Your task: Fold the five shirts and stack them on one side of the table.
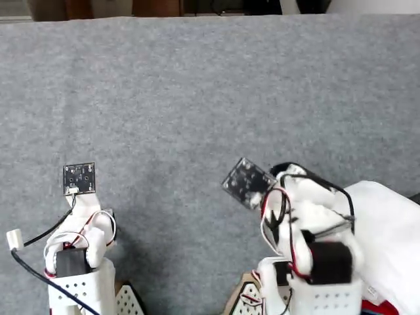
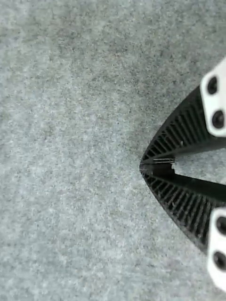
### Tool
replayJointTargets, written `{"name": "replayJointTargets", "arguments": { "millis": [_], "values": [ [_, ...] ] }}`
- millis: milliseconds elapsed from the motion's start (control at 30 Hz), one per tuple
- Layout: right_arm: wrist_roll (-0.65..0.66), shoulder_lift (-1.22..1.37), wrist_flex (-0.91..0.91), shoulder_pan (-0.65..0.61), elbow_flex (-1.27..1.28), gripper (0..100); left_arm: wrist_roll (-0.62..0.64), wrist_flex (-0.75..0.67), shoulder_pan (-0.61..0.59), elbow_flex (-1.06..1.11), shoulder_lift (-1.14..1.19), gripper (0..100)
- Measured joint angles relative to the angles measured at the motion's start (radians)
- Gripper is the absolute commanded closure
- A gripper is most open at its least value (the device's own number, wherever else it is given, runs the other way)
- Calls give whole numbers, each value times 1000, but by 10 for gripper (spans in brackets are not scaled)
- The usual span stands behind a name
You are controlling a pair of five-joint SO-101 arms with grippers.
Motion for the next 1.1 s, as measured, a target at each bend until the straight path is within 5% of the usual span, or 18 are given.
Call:
{"name": "replayJointTargets", "arguments": {
  "millis": [300,1100],
  "values": [
    [-183,2,-77,-72,181,990,0,0,0,0,0,979],
    [-203,2,-479,-95,601,991,0,0,0,0,0,979]
  ]
}}
